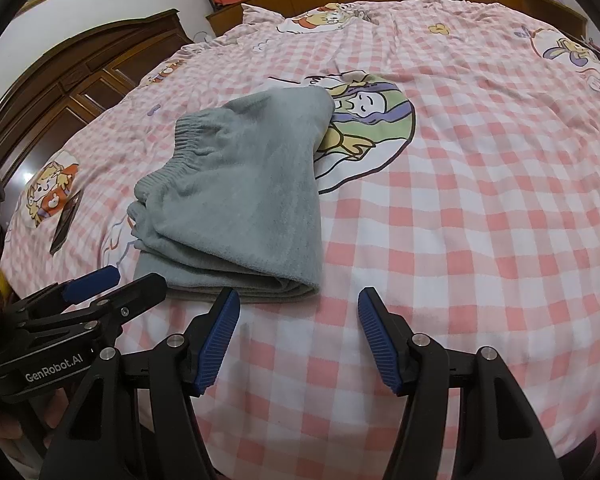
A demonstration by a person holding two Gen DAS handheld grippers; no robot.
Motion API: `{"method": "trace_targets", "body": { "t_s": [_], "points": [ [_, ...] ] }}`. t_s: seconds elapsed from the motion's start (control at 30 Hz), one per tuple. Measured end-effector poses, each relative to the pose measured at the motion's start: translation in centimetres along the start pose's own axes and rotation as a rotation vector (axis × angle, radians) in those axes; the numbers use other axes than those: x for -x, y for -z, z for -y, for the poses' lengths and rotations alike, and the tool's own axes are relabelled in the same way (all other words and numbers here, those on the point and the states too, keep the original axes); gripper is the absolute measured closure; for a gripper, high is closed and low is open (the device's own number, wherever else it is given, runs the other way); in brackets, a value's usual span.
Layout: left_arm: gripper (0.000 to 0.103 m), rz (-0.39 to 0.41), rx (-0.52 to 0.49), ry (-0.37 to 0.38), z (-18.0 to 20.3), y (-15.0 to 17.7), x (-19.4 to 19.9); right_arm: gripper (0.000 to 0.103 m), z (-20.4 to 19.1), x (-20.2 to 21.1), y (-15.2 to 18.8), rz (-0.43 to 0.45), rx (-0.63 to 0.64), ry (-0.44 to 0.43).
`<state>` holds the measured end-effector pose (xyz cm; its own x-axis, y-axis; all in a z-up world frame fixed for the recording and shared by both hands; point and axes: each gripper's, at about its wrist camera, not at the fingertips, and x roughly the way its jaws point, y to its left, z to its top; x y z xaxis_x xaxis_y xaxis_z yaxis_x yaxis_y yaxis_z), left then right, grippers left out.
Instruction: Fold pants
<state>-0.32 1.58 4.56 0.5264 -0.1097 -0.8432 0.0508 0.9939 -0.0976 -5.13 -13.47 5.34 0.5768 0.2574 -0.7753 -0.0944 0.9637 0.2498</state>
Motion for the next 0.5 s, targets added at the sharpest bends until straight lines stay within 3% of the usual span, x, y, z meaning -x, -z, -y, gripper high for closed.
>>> {"method": "trace_targets", "body": {
  "t_s": [0.5],
  "points": [
    [0.023, 0.001, 0.013, -0.002, -0.13, 0.11, 0.12, 0.04, -0.01, -0.01, 0.09, -0.006, -0.002, 0.003]
  ]
}}
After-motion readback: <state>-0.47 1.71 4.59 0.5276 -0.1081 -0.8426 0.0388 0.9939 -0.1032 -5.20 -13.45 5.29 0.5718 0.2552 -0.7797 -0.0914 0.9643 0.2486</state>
